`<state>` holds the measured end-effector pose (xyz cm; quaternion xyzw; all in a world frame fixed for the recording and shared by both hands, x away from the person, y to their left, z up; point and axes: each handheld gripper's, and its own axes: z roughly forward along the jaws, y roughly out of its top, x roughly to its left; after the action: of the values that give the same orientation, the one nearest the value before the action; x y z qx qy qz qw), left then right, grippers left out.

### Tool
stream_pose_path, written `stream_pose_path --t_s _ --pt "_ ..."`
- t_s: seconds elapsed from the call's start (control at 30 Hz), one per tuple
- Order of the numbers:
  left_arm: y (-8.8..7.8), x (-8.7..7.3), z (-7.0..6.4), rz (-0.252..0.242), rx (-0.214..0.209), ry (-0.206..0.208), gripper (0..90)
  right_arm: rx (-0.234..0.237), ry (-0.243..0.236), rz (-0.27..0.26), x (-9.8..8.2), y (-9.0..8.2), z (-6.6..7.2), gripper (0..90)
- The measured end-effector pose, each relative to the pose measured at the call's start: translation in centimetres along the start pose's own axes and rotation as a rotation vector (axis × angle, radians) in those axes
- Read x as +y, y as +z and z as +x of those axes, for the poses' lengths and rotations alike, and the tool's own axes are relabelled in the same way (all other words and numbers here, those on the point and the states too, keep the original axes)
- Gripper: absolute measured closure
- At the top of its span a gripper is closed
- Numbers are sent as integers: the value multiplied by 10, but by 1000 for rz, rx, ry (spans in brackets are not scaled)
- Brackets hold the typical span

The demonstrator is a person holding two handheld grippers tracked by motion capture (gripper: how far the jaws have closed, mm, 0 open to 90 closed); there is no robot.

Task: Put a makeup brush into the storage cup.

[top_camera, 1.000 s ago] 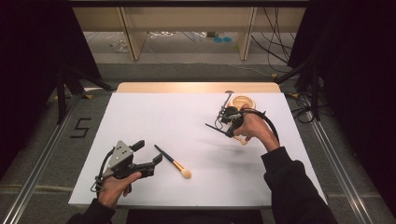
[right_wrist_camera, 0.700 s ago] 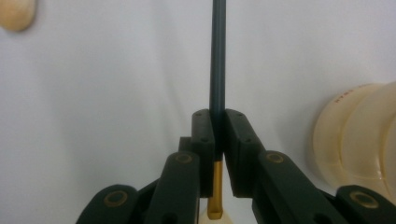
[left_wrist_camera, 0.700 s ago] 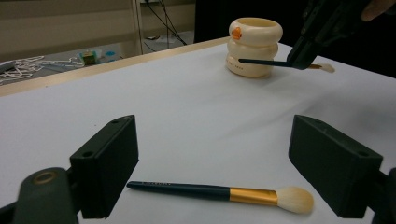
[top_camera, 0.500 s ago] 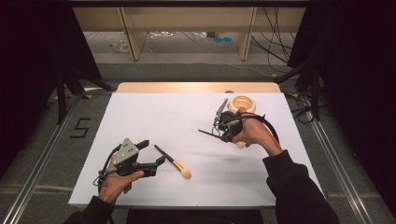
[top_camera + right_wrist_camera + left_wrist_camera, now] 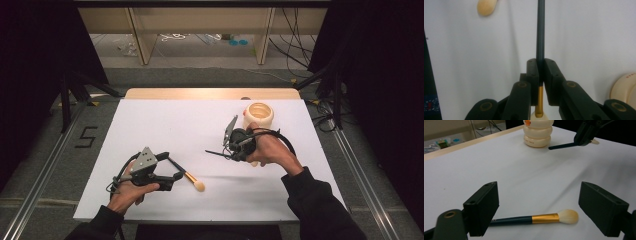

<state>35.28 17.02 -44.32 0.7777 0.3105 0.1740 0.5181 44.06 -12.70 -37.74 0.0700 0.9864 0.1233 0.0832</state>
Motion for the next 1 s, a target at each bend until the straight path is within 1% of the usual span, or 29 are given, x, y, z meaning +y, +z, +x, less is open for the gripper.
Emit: stream_pose_path --t_s 0.03,0.07,0.1,0.13,0.17,0.2,0.27,0.3,0.33,0.37,0.4,0.43,0.47,0.5,0.53,0.57,0.6,0.63,0.67,0.7,0.73,0.77,0.8,0.83,0.9,0.97,1.0 --pt "2 1 -1 3 -6 5 164 2 -20 -3 0 0 0 830" --pt "3 1 0 5 -16 16 164 4 -6 5 1 0 3 830" --pt "4 1 0 10 -15 15 165 12 -8 2 1 0 4 830" --pt "5 2 -1 11 -16 7 165 13 7 4 1 0 6 830" --pt "7 3 0 13 -22 22 165 10 -21 6 1 -1 5 830" --pt "8 3 -1 12 -20 7 167 4 -38 0 1 0 5 830" --pt "10 4 -1 12 -29 11 168 10 -39 6 1 -1 8 830" --pt "11 6 -2 18 -34 14 168 9 -59 6 1 -1 9 830" --pt "12 7 -2 20 -42 17 169 11 -68 6 2 -1 11 830" --pt "12 8 -2 26 -46 31 170 14 -67 12 2 -1 13 830" --pt "13 9 -3 29 -61 22 172 18 -79 14 3 -1 14 830" --pt "14 10 -4 37 -63 31 175 17 -89 14 4 -1 16 830" --pt "15 11 -5 37 -71 33 181 21 -91 25 4 -1 18 830" --pt "15 12 -5 46 -81 40 185 25 -93 32 5 -1 20 830" --pt "17 13 -7 46 -90 36 187 24 -89 41 5 -1 23 830" --pt "18 14 -7 54 -103 41 191 22 -98 42 6 -1 25 830" --pt "18 14 -8 62 -104 45 195 23 -93 46 7 -1 27 830" --pt "19 15 -9 73 -116 49 198 25 -109 44 7 -1 28 831" --pt "20 16 -9 85 -129 51 203 21 -113 51 8 -1 30 830" --pt "20 17 -10 102 -133 59 210 26 -112 56 8 -1 32 830" --pt "21 17 -11 110 -144 61 220 25 -139 52 9 0 32 830" --pt "21 18 -12 126 -148 73 229 30 -131 62 10 0 35 830" --pt "22 19 -13 131 -153 74 233 27 -157 61 10 1 36 830" --pt "24 20 -13 141 -159 84 238 29 -148 72 11 1 38 830" --pt "24 23 -14 184 -167 115 251 31 -165 72 13 2 40 831" --pt "25 26 -13 214 -179 112 262 31 -176 75 15 4 43 830" --pt "26 27 -13 219 -199 109 269 32 -189 81 16 4 44 830"
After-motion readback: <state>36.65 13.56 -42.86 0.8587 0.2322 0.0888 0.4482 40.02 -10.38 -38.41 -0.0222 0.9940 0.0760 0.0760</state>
